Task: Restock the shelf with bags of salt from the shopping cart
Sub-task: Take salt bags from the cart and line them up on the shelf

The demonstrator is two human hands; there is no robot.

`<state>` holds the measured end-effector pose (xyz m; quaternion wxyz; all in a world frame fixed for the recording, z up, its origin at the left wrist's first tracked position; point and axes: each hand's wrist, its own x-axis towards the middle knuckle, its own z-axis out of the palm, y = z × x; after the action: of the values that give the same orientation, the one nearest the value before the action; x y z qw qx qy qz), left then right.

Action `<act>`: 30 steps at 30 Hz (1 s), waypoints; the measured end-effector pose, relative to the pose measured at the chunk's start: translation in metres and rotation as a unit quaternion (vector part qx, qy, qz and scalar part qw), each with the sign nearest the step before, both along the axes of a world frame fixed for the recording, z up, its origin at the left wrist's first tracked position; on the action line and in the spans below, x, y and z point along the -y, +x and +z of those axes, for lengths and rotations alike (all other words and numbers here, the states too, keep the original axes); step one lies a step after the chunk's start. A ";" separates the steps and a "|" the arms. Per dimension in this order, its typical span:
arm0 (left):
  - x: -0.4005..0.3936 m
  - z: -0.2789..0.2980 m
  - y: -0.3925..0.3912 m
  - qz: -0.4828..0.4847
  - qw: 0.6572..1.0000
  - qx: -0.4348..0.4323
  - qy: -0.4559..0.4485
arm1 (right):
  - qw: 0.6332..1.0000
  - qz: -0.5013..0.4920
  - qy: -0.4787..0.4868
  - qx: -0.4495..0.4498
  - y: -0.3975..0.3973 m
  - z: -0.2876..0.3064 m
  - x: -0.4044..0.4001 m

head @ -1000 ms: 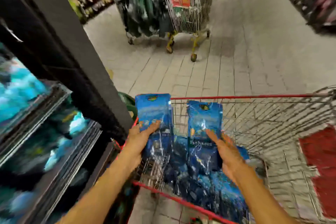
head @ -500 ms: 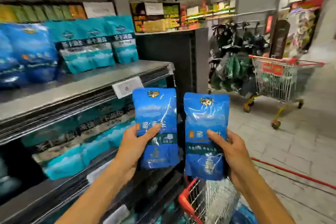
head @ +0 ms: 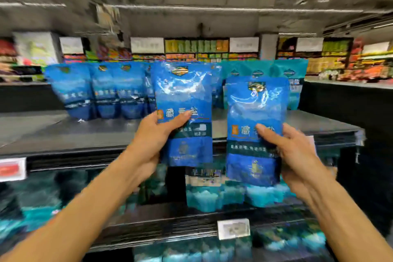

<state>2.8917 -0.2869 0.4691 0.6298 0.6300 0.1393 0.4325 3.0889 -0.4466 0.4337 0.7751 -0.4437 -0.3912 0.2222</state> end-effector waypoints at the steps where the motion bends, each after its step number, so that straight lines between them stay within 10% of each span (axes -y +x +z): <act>1: -0.013 0.010 -0.008 0.017 1.000 -0.001 0.000 | 1.000 0.022 0.002 0.003 -0.003 0.012 -0.017; 11: -0.135 0.065 0.026 0.077 0.996 -0.030 -0.043 | 1.000 0.019 0.000 -0.006 0.033 0.088 -0.182; 19: -0.207 0.027 0.100 0.044 0.990 -0.130 0.010 | 0.970 -0.050 -0.202 0.128 0.089 0.071 -0.214; 27: -0.236 0.029 0.096 0.212 0.858 -0.411 0.224 | 0.907 -0.103 -0.273 0.305 0.104 0.075 -0.230; 30: -0.233 0.033 0.109 0.132 0.902 -0.385 0.146 | 0.889 -0.145 -0.312 0.304 0.110 0.075 -0.248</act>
<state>3.0012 -0.0539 0.5018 0.3655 0.8080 0.3881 0.2510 3.1985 -0.1988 0.5087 0.4639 -0.7602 -0.4491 0.0722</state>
